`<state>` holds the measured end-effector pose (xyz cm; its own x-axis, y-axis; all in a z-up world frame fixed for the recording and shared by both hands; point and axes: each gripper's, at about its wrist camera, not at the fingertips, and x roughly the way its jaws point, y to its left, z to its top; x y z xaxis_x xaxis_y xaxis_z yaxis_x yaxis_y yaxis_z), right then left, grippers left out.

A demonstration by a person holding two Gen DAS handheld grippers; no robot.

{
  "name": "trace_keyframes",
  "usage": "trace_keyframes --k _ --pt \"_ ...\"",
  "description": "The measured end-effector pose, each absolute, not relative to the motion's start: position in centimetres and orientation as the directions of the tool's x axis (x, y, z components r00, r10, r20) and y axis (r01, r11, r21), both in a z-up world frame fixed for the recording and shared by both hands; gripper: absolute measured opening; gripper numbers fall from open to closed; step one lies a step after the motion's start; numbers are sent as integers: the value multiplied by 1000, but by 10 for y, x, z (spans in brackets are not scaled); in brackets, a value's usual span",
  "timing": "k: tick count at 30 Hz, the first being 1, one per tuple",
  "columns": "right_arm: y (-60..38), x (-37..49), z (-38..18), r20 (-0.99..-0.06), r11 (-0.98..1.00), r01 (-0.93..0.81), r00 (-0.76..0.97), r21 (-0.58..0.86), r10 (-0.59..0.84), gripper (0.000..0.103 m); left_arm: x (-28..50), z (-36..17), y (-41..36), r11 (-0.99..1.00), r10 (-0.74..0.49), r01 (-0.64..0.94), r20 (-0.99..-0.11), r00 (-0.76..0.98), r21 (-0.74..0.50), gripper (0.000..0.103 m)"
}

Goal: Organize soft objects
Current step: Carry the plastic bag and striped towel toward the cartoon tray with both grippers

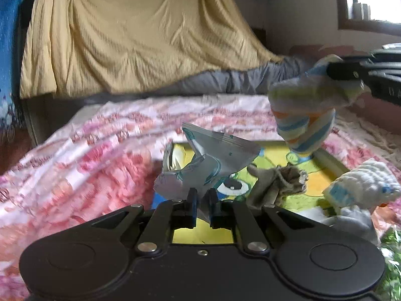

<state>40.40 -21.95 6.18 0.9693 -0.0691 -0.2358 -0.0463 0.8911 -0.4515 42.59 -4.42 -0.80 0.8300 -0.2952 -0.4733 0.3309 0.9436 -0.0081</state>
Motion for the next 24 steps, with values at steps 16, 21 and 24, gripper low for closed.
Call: trace_keyframes --k 16,21,24 --pt "-217 411 -4 -504 907 -168 862 -385 -54 5 456 -35 -68 943 -265 331 -647 715 -21 11" --pt "-218 411 -24 -540 908 -187 840 -375 -50 33 455 -36 -68 946 -251 323 -663 705 -15 15" --pt "-225 398 -18 -530 910 -184 847 -372 -45 42 450 -33 -69 944 -248 330 -658 711 1 19"
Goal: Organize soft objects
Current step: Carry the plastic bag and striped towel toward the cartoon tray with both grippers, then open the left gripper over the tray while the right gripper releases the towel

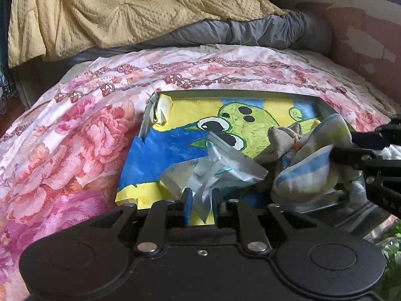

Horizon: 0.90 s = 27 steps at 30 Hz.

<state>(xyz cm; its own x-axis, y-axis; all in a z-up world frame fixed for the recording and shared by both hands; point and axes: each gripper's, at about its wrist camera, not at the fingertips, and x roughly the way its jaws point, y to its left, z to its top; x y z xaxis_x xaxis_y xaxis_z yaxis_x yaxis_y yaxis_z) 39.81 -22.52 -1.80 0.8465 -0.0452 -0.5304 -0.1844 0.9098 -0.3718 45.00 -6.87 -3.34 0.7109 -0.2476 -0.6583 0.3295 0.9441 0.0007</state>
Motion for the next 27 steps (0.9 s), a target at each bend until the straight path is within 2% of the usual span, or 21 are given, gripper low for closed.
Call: trace_keyframes --k 2,13,15,17,19,27 --pt "-228 392 -9 -520 912 -180 853 -368 -42 44 446 -32 -69 944 -238 329 -658 715 17 25" --pt "-233 333 41 -463 925 -181 886 -334 6 63 403 -4 -60 945 -227 323 -606 763 52 41" --pt "-233 320 49 -446 930 -183 895 -319 23 70 391 5 -56 947 -231 319 -590 774 48 47" --pt "-232 307 57 -427 935 -181 903 -305 35 74 379 14 -52 949 -241 315 -573 784 30 60" --pt "-232 293 64 -406 942 -178 913 -283 50 74 364 23 -47 949 -254 313 -545 799 17 66" --pt "-228 235 83 -327 967 -199 935 -159 139 91 303 58 -28 952 -259 304 -468 845 23 81"
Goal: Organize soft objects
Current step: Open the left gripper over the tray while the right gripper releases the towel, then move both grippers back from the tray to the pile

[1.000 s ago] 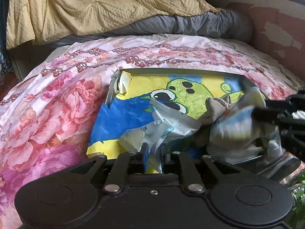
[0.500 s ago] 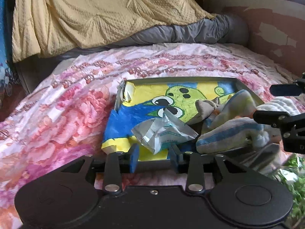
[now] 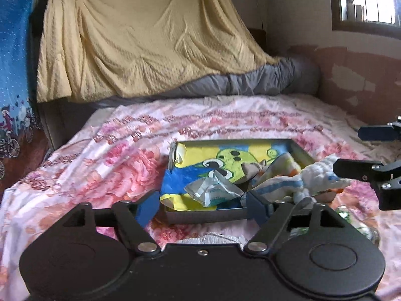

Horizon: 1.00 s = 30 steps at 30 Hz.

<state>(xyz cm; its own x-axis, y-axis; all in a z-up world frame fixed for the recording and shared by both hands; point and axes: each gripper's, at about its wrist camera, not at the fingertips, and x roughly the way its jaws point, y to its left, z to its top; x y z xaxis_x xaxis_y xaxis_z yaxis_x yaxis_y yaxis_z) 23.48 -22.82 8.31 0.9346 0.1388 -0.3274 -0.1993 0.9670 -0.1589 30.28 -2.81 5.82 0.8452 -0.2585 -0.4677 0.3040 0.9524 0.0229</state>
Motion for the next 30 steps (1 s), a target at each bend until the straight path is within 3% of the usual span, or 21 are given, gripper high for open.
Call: trace_keyframes --k 3,11,20,30 --pt "-225 214 89 -302 968 -211 939 -137 163 102 280 69 -22 953 -262 303 -440 859 25 89" --pt "-217 162 95 -271 970 -227 942 -83 197 102 225 85 -5 957 -262 291 -398 879 12 102" --pt "-220 126 81 -266 978 -210 942 3 204 102 174 84 6 958 -246 282 -375 894 46 102" --pt "-223 102 54 -268 982 -180 945 55 188 102 134 53 23 969 -228 246 -408 884 -9 102"
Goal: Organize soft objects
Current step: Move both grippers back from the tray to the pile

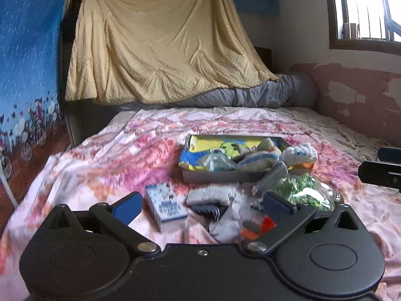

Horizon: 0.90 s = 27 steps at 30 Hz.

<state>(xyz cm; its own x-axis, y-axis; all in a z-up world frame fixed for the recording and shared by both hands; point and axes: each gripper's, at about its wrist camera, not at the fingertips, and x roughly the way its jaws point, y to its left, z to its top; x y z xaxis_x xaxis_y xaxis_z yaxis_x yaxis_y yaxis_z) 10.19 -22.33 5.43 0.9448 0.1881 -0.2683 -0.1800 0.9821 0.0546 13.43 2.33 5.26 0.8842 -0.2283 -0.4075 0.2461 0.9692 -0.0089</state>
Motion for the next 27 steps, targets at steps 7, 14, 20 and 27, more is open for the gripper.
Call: trace_keyframes --k 7,14,20,27 --pt "-211 92 36 -307 983 -180 935 29 180 102 114 27 31 974 -217 221 -433 875 -40 102" --pt "-204 96 22 -339 983 -184 924 9 176 102 104 9 38 978 -204 201 -443 873 -54 102" --pt "-204 86 12 -362 982 -186 915 16 179 102 99 4 43 981 -192 185 -447 874 -59 102" --pt "-200 82 -1 -403 978 -206 893 23 198 102 94 -3 41 982 -179 187 -461 869 -29 102"
